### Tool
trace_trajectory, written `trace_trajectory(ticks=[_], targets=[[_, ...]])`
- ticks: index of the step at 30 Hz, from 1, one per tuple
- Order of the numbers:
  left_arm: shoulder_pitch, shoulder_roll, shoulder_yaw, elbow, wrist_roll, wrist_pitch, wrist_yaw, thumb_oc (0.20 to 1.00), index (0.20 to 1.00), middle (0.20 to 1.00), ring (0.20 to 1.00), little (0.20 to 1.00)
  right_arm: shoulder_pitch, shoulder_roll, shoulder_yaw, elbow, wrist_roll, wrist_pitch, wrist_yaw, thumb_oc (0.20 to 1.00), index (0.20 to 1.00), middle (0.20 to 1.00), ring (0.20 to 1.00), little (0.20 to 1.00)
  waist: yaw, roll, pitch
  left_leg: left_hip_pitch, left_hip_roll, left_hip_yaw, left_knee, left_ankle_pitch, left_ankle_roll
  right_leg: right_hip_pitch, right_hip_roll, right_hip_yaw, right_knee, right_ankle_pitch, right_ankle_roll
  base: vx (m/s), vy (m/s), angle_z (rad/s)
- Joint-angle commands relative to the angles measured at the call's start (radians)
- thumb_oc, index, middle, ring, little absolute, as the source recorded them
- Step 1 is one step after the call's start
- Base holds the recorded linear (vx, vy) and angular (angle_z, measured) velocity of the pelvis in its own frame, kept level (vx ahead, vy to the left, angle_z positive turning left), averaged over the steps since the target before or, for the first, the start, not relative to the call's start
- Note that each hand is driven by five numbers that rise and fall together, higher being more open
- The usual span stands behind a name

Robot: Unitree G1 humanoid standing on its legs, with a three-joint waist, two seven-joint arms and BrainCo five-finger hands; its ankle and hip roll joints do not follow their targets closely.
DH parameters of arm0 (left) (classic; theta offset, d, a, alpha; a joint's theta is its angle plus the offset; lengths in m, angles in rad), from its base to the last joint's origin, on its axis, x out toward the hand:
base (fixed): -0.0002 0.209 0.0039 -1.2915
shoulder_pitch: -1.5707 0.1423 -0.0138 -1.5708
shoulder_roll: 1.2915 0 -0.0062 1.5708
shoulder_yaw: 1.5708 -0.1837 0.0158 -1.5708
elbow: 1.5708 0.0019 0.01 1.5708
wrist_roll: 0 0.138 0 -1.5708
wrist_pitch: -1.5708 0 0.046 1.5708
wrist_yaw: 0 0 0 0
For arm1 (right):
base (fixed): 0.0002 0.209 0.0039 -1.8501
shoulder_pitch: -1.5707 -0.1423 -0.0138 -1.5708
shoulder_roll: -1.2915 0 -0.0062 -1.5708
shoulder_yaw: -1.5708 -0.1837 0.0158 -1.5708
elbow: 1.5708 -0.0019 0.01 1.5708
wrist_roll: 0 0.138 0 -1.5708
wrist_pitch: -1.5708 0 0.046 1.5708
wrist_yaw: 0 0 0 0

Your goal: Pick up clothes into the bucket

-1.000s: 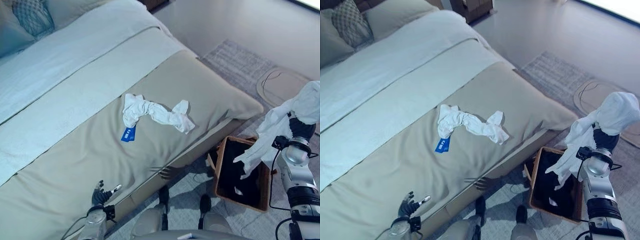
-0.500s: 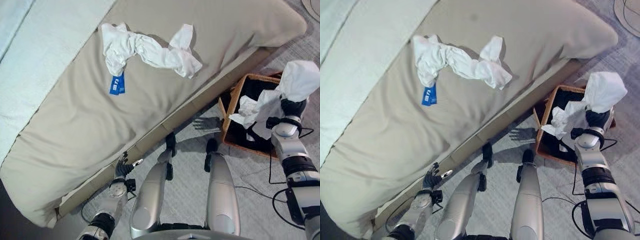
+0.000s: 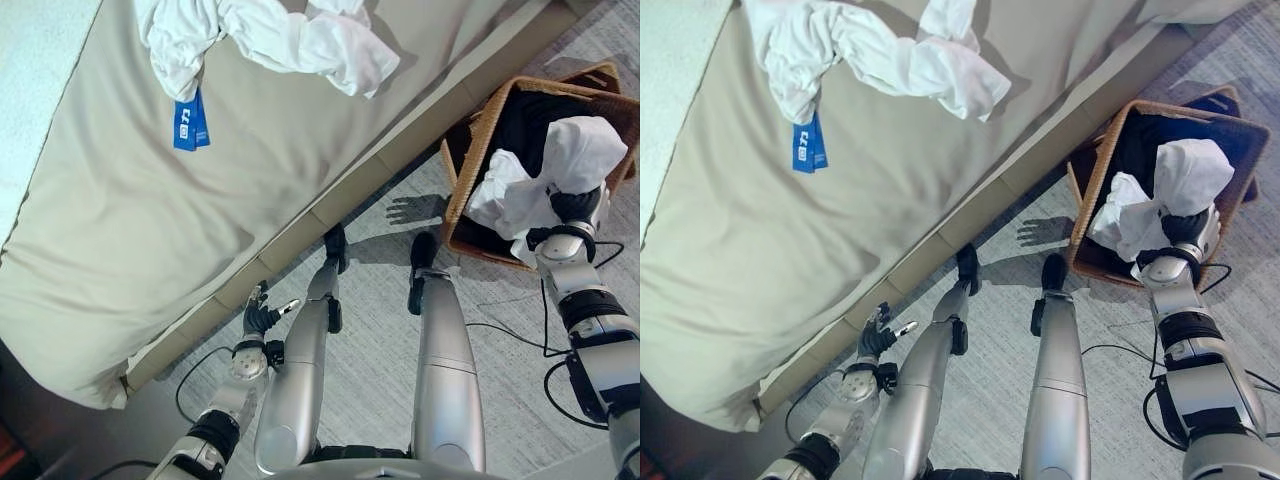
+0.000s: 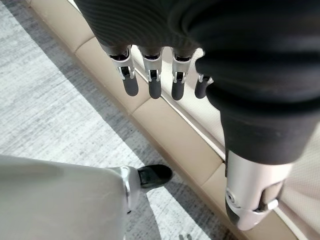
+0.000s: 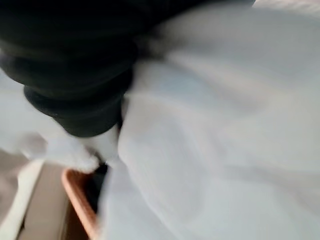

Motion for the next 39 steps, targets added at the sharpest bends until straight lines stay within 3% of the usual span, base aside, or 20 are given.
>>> trace_trajectory(ticks=[1, 9, 13, 20, 21, 26, 27, 28, 30, 31, 33, 34, 39], targets=[[-0.014, 0.002, 0.007, 0.018, -0.003, -0.016, 0.045, 1.0, 1.0, 1.0, 1.0, 1.0, -0.008, -0.055, 0.0, 0.013, 0.007, -0.014, -0.016, 1.0, 1.0, 1.0, 1.0, 1.0, -0.021, 0.027, 0.006, 0.044, -0.03, 0.009, 0.151, -0.181, 0.021, 0.071, 0.012, 0.026, -0.151, 0.088, 0.053, 0.0, -0.006, 0.08], [-0.033, 0.007, 0.046, 0.027, 0.003, -0.017, 0.072, 1.0, 1.0, 1.0, 1.0, 1.0, 0.1, 0.075, -0.043, -0.028, 0.092, -0.055, 0.001, 1.0, 1.0, 1.0, 1.0, 1.0, -0.024, 0.005, 0.006, 0.082, -0.027, -0.005, 0.108, -0.167, 0.019, 0.116, 0.014, 0.005, -0.208, 0.108, 0.06, -0.01, -0.009, 0.1], [-0.024, 0.033, 0.148, 0.027, 0.018, -0.024, 0.135, 1.0, 1.0, 1.0, 1.0, 1.0, 0.243, 0.222, -0.081, -0.148, 0.107, -0.096, -0.017, 1.0, 1.0, 1.0, 1.0, 1.0, -0.034, -0.024, 0.006, 0.1, -0.014, -0.003, 0.111, -0.175, 0.022, 0.151, 0.027, 0.0, -0.25, 0.126, 0.065, 0.0, 0.0, -0.02], [0.009, 0.135, 0.329, -0.118, 0.057, -0.073, 0.237, 1.0, 1.0, 1.0, 1.0, 1.0, 0.424, 0.286, -0.1, -0.269, -0.006, -0.097, -0.027, 1.0, 1.0, 1.0, 1.0, 1.0, -0.05, -0.058, 0.006, 0.159, 0.003, 0.002, 0.104, -0.182, 0.015, 0.237, 0.043, -0.005, -0.323, 0.16, 0.077, -0.01, 0.019, -0.07], [-0.001, 0.16, 0.36, -0.144, 0.075, -0.081, 0.259, 1.0, 1.0, 1.0, 1.0, 1.0, 0.436, 0.286, -0.101, -0.279, -0.027, -0.104, -0.025, 1.0, 1.0, 1.0, 1.0, 1.0, -0.053, -0.063, 0.006, 0.151, 0.005, 0.011, 0.099, -0.155, 0.018, 0.237, 0.041, -0.012, -0.346, 0.198, 0.072, -0.08, 0.043, -0.15], [-0.036, 0.313, 0.433, -0.222, 0.189, -0.079, 0.317, 1.0, 1.0, 1.0, 1.0, 1.0, 0.504, 0.28, -0.008, -0.285, -0.129, -0.12, 0.072, 1.0, 1.0, 1.0, 1.0, 1.0, -0.064, -0.099, 0.006, 0.234, 0.016, 0.036, 0.088, -0.171, 0.015, 0.336, 0.057, 0.005, -0.422, 0.236, 0.086, -0.01, 0.052, -0.18], [-0.035, 0.314, 0.433, -0.222, 0.189, -0.079, 0.317, 1.0, 1.0, 1.0, 1.0, 1.0, 0.504, 0.28, -0.007, -0.285, -0.129, -0.12, 0.072, 1.0, 1.0, 1.0, 1.0, 1.0, -0.064, -0.1, 0.006, 0.235, 0.016, 0.037, 0.087, -0.171, 0.015, 0.337, 0.057, 0.005, -0.423, 0.237, 0.086, 0.02, 0.06, -0.29], [-0.055, 0.393, 0.462, -0.246, 0.238, -0.067, 0.328, 1.0, 1.0, 1.0, 1.0, 1.0, 0.529, 0.274, 0.041, -0.287, -0.174, -0.116, 0.13, 1.0, 1.0, 1.0, 1.0, 1.0, -0.068, -0.118, 0.006, 0.276, 0.023, 0.05, 0.087, -0.183, 0.014, 0.381, 0.061, 0.011, -0.454, 0.252, 0.094, 0.02, 0.034, -0.28], [-0.058, 0.42, 0.47, -0.249, 0.249, -0.065, 0.322, 1.0, 1.0, 1.0, 1.0, 1.0, 0.54, 0.27, 0.061, -0.28, -0.191, -0.115, 0.159, 1.0, 1.0, 1.0, 1.0, 1.0, -0.069, -0.126, 0.006, 0.289, 0.024, 0.057, 0.089, -0.188, 0.015, 0.397, 0.064, 0.016, -0.465, 0.257, 0.096, 0.02, 0.042, -0.26], [-0.084, 0.493, 0.478, -0.257, 0.307, -0.043, 0.313, 1.0, 1.0, 1.0, 1.0, 1.0, 0.554, 0.26, 0.111, -0.275, -0.224, -0.114, 0.223, 1.0, 1.0, 1.0, 1.0, 1.0, -0.074, -0.141, 0.006, 0.314, 0.029, 0.069, 0.098, -0.2, 0.014, 0.43, 0.066, 0.025, -0.486, 0.266, 0.102, 0.01, 0.06, -0.22], [-0.108, 0.533, 0.476, -0.25, 0.33, -0.037, 0.299, 1.0, 1.0, 1.0, 1.0, 1.0, 0.561, 0.256, 0.142, -0.273, -0.241, -0.111, 0.269, 1.0, 1.0, 1.0, 1.0, 1.0, -0.077, -0.15, 0.006, 0.327, 0.031, 0.078, 0.105, -0.209, 0.015, 0.445, 0.07, 0.031, -0.495, 0.271, 0.104, 0.01, 0.051, -0.19], [-0.156, 0.593, 0.458, -0.229, 0.362, -0.025, 0.275, 1.0, 1.0, 1.0, 1.0, 1.0, 0.568, 0.247, 0.176, -0.275, -0.252, -0.113, 0.316, 1.0, 1.0, 1.0, 1.0, 1.0, -0.084, -0.167, 0.006, 0.344, 0.037, 0.093, 0.12, -0.222, 0.016, 0.466, 0.075, 0.043, -0.51, 0.278, 0.108, 0.01, 0.054, -0.24], [-0.276, 0.738, 0.406, -0.162, 0.474, 0.021, 0.244, 1.0, 1.0, 1.0, 1.0, 1.0, 0.591, 0.233, 0.243, -0.3, -0.288, -0.125, 0.395, 1.0, 1.0, 1.0, 1.0, 1.0, -0.103, -0.219, 0.006, 0.333, 0.065, 0.134, 0.214, -0.269, 0.024, 0.468, 0.098, 0.084, -0.511, 0.288, 0.116, -0.01, 0.047, -0.32]])
